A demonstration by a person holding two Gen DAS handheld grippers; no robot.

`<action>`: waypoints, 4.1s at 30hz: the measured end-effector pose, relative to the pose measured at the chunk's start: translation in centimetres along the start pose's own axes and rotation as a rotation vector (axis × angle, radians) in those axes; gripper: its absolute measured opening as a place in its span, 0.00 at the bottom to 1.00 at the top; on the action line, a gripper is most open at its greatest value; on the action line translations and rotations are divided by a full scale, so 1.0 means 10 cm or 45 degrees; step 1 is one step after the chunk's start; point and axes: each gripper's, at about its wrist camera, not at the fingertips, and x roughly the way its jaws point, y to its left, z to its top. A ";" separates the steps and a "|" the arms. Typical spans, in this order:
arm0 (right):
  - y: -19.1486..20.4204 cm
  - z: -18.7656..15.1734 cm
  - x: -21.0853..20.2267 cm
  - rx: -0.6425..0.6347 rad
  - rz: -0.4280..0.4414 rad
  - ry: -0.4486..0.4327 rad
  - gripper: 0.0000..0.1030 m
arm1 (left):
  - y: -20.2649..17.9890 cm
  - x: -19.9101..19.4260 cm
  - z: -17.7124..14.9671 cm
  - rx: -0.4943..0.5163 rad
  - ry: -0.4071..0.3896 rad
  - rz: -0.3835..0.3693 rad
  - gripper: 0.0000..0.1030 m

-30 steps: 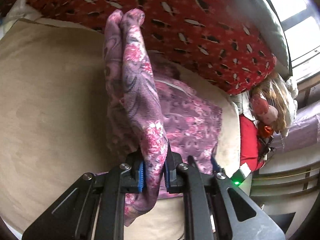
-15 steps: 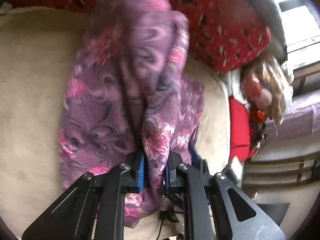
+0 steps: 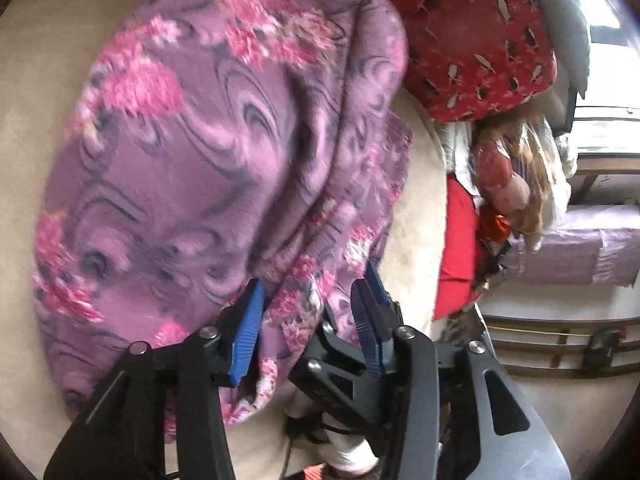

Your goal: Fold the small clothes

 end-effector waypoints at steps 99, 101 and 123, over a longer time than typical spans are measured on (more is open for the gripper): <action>-0.38 0.11 -0.49 0.047 0.039 0.212 0.18 | 0.21 -0.10 -0.07 0.481 -0.251 0.552 0.61; -0.41 0.13 -0.52 0.067 0.039 0.218 0.28 | 0.24 -0.14 -0.05 0.466 -0.243 0.529 0.61; -0.58 1.04 -0.07 0.188 0.203 0.063 0.09 | -0.05 -0.09 0.75 0.350 -0.270 0.361 0.49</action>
